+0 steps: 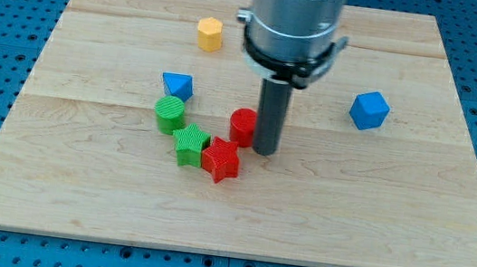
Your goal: Locate the green circle at the left side of the blue triangle
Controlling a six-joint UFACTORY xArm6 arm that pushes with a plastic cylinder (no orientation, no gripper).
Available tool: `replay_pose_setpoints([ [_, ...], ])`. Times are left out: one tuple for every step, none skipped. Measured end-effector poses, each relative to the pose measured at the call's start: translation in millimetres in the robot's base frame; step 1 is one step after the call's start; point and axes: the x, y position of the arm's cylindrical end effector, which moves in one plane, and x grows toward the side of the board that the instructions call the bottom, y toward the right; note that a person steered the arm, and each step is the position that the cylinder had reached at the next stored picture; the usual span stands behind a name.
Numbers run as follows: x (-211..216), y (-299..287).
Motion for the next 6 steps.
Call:
replay_pose_setpoints([
  [-50.8,-16.6],
  [-61.7,-24.3],
  [-37.5,-24.3],
  [-23.6,-66.1],
  [-10.6,-74.8],
  [-22.5,-129.0],
])
